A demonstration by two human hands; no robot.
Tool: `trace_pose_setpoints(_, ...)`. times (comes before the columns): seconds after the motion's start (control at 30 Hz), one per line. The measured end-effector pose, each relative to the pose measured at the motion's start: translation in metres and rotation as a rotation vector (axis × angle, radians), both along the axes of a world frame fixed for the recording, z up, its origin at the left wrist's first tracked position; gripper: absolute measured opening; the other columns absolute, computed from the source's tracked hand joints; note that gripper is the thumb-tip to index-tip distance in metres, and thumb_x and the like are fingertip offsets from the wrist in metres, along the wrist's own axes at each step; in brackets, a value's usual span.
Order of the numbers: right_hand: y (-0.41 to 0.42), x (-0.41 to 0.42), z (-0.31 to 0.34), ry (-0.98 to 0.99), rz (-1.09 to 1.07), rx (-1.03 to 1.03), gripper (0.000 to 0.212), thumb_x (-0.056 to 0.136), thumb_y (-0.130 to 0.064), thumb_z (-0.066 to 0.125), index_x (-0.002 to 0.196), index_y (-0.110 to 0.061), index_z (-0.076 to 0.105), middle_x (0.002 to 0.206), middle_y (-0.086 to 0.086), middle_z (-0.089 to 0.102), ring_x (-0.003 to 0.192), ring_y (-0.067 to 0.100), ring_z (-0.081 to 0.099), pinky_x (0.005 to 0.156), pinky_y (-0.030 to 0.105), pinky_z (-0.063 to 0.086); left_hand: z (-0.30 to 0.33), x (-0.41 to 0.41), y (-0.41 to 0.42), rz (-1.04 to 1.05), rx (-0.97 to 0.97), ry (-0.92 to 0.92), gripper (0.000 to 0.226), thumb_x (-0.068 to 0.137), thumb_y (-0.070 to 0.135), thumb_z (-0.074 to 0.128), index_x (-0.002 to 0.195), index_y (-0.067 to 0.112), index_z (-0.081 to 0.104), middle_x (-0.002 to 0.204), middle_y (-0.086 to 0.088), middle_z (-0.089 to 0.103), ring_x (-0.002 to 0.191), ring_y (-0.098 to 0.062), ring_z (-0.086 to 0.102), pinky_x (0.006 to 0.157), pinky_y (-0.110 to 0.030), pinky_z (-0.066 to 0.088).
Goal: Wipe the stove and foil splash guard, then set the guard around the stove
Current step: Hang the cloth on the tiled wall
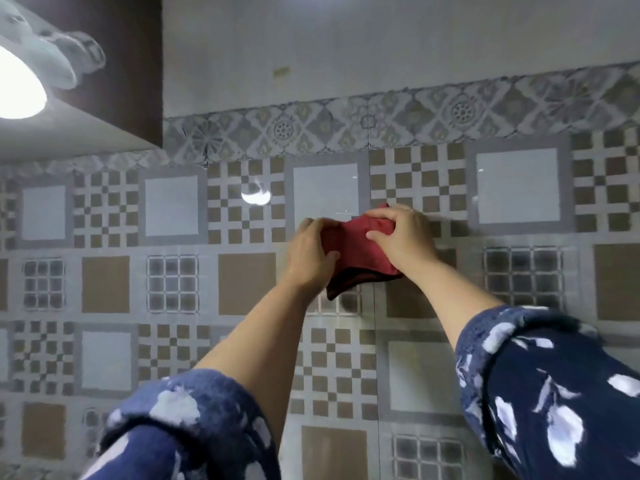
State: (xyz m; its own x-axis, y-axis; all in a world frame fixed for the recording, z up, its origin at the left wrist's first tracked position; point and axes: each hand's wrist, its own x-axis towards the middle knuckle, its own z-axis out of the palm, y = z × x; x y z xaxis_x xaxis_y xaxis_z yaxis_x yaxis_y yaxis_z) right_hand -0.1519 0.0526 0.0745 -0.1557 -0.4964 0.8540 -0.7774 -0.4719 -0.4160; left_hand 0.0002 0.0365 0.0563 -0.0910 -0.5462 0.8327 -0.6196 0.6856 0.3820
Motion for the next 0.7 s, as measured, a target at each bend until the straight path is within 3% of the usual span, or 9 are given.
trace_pose_setpoints(0.17,-0.032,-0.006,-0.004,0.146,-0.148,-0.131,0.034,0.084,-0.01,0.069,0.117,-0.012,0.067,0.118,0.012,0.063,0.109,0.027,0.058,0.095,0.026,0.038,0.007,-0.008,-0.033,0.066,-0.091,-0.114,0.054,0.079,-0.004,0.056,0.13,0.015,0.054,0.122,-0.005,0.05,0.112,-0.023,0.052,0.096,-0.022,0.038)
trace_pose_setpoints(0.3,-0.04,-0.005,-0.025,0.102,-0.103,-0.171,0.033,0.083,-0.004,0.068,0.116,-0.005,0.067,0.111,0.014,0.066,0.104,0.026,0.059,0.083,0.006,0.025,-0.012,-0.004,-0.045,0.019,-0.088,-0.091,0.053,0.083,-0.001,0.058,0.133,0.016,0.053,0.118,-0.004,0.051,0.106,-0.016,0.051,0.088,-0.011,0.031)
trace_pose_setpoints(0.37,-0.037,-0.003,-0.036,0.057,-0.071,-0.155,0.032,0.083,-0.004,0.068,0.114,-0.003,0.067,0.109,0.016,0.067,0.103,0.027,0.06,0.082,0.005,0.024,-0.024,-0.001,-0.045,-0.043,-0.038,-0.042,0.05,0.085,0.003,0.059,0.133,0.017,0.054,0.114,-0.005,0.052,0.103,-0.015,0.051,0.09,-0.014,0.035)
trace_pose_setpoints(0.57,-0.016,0.001,-0.064,-0.06,-0.01,0.019,0.039,0.086,-0.005,0.064,0.125,-0.007,0.06,0.116,0.015,0.066,0.102,0.025,0.059,0.096,0.022,0.038,-0.052,0.003,-0.024,-0.142,0.131,0.03,0.051,0.092,0.013,0.054,0.141,0.024,0.043,0.123,-0.002,0.045,0.109,-0.01,0.046,0.1,-0.019,0.035)
trace_pose_setpoints(0.7,0.009,-0.003,-0.079,-0.081,-0.048,0.183,0.055,0.087,-0.003,0.063,0.138,-0.019,0.047,0.095,0.006,0.05,0.087,0.016,0.044,0.1,0.039,0.044,-0.06,0.013,0.002,-0.058,0.162,-0.009,0.056,0.093,0.012,0.05,0.144,0.031,0.035,0.138,0.001,0.033,0.113,-0.016,0.052,0.1,-0.029,0.045)
